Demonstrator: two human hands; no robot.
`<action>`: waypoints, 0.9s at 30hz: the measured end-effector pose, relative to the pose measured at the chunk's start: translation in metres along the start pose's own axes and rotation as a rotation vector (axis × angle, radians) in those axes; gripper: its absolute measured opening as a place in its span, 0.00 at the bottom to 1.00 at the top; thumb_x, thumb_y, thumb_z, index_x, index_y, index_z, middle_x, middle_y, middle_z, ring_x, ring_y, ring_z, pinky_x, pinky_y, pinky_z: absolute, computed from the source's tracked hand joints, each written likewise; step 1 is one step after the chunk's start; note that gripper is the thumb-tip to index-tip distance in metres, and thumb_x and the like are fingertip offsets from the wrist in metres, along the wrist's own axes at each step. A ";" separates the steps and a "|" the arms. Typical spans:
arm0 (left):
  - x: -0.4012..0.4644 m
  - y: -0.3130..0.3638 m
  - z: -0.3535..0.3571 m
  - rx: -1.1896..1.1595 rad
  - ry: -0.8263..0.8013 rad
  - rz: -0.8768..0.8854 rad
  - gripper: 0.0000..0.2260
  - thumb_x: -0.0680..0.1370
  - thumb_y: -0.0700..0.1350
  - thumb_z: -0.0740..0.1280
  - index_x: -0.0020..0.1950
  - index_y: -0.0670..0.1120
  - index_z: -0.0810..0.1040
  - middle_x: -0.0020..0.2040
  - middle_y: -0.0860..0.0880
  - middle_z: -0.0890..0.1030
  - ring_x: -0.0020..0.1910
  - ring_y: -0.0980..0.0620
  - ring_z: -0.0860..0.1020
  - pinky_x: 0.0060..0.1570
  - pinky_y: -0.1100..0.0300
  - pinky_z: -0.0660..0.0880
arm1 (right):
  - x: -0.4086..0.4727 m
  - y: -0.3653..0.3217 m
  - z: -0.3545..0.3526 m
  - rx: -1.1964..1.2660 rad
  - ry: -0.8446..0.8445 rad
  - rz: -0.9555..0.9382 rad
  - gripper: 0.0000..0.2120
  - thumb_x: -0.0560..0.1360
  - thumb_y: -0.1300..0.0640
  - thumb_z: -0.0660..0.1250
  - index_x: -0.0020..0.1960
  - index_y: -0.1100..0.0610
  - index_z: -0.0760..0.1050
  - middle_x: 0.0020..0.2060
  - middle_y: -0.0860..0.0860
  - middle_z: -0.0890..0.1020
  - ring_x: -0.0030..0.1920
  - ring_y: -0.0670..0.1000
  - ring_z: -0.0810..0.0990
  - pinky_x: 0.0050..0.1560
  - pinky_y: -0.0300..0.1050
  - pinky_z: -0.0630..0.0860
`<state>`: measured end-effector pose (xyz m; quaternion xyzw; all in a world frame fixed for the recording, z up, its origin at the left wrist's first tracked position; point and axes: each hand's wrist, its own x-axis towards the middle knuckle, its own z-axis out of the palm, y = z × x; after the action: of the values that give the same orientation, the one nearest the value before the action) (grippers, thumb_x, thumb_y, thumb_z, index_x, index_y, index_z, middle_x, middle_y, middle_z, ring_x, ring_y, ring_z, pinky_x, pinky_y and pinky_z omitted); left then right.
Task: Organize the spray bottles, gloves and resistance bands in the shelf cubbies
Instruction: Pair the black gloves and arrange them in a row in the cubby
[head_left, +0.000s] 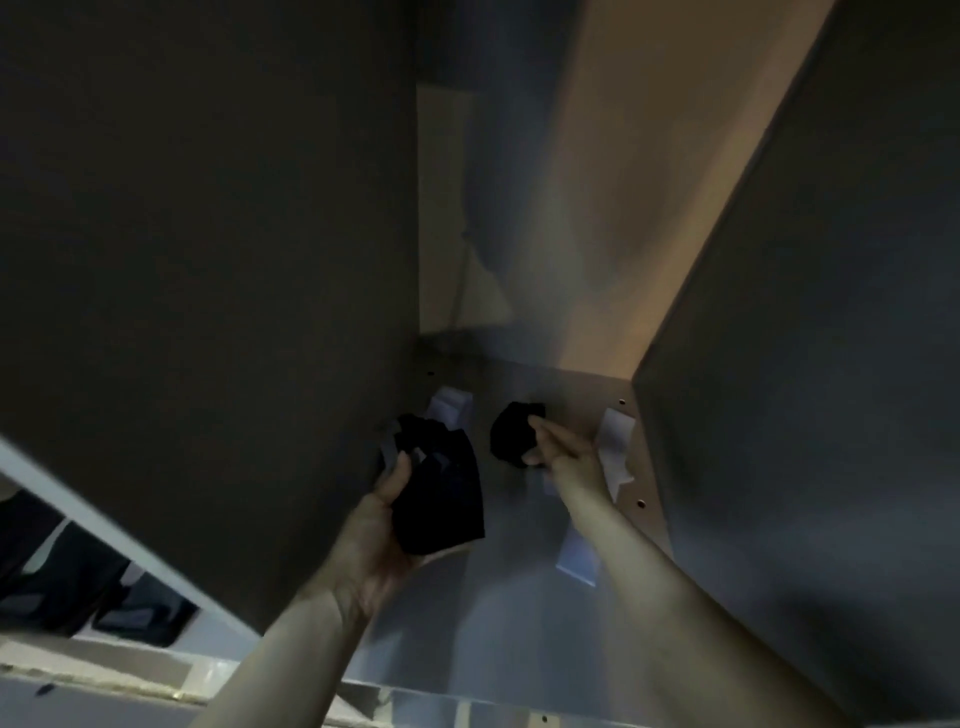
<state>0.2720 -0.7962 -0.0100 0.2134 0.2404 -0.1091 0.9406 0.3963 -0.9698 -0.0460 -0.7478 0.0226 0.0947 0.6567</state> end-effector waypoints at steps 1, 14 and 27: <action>-0.001 0.000 0.000 0.003 0.002 0.000 0.26 0.71 0.50 0.70 0.67 0.42 0.74 0.57 0.39 0.82 0.50 0.43 0.83 0.41 0.46 0.82 | -0.007 -0.011 -0.003 0.155 -0.023 0.040 0.12 0.79 0.60 0.60 0.61 0.58 0.76 0.45 0.53 0.82 0.40 0.40 0.82 0.47 0.31 0.76; -0.045 0.005 0.048 0.014 -0.116 -0.023 0.23 0.79 0.57 0.56 0.61 0.41 0.75 0.58 0.33 0.79 0.55 0.31 0.79 0.43 0.29 0.73 | -0.113 -0.108 -0.026 0.705 -0.214 -0.256 0.09 0.66 0.59 0.70 0.44 0.56 0.85 0.45 0.53 0.86 0.46 0.52 0.85 0.46 0.42 0.81; -0.155 -0.042 0.061 0.208 -0.285 0.183 0.22 0.79 0.54 0.57 0.68 0.44 0.73 0.62 0.41 0.80 0.59 0.44 0.80 0.53 0.47 0.79 | -0.243 -0.116 -0.037 0.197 -0.327 -0.539 0.17 0.72 0.68 0.62 0.58 0.57 0.77 0.59 0.50 0.81 0.63 0.49 0.76 0.61 0.39 0.73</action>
<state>0.1506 -0.8451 0.1009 0.3127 0.0719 -0.0766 0.9440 0.1800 -1.0128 0.1134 -0.6345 -0.2727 0.0340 0.7224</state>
